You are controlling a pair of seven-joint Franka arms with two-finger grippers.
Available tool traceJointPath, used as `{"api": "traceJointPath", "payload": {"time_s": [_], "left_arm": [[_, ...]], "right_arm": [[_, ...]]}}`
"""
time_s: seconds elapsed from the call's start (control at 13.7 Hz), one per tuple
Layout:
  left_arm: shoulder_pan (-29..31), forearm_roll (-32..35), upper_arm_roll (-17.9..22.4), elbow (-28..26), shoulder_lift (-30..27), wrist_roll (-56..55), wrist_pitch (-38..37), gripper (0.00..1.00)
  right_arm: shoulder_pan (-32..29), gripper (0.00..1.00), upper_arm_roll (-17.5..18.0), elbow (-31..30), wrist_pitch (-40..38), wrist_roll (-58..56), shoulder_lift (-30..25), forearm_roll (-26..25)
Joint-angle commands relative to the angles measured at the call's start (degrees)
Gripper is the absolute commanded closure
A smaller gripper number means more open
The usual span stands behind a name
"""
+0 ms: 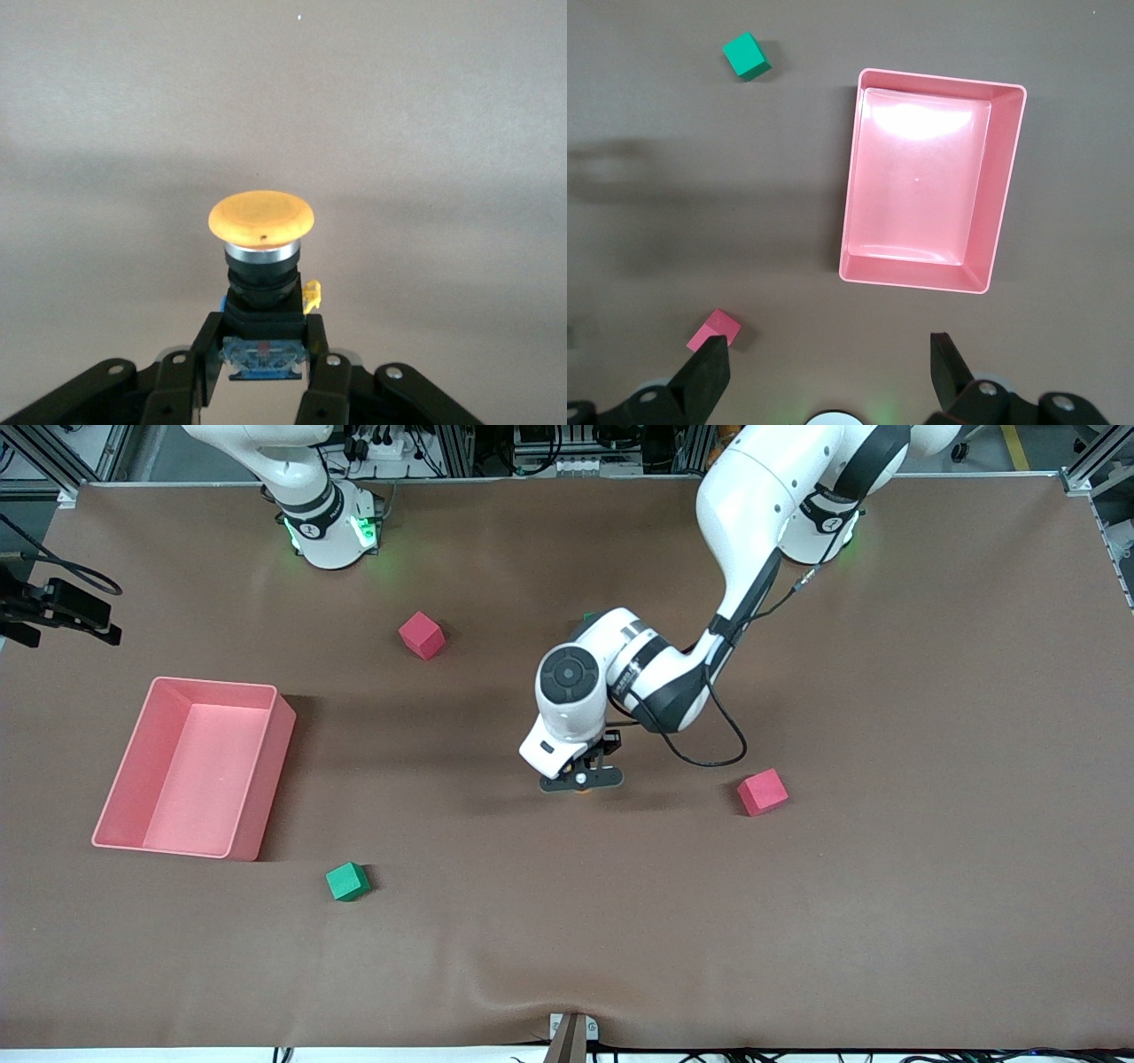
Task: Place and upright button with both arms
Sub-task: 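Lift the button off the table with the left gripper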
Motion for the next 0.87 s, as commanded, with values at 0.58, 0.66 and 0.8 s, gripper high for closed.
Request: {"api": "traceJointPath", "payload": {"time_s": [0.58,0.66,0.8], "left_arm": [[-3.26,21.78,0.11,-19.27,-12.3,-24.0,16.94,0.84],[-3.52,25.55,0.02,-19.37,-12.04,-28.29,16.95,0.84],[-3.7,32.68,-0.24,-19.54,-10.82,-35.42,17.12,0.85]], "right_arm": [[-0.27,0.0,0.15,-0.13,-0.54,0.13,-0.35,-0.65],[-0.27,0.0,0.23,-0.13,-0.54,0.13,-0.35,-0.65],[-0.27,0.0,0.23,-0.13,-0.54,0.13,-0.35,-0.65]]}}
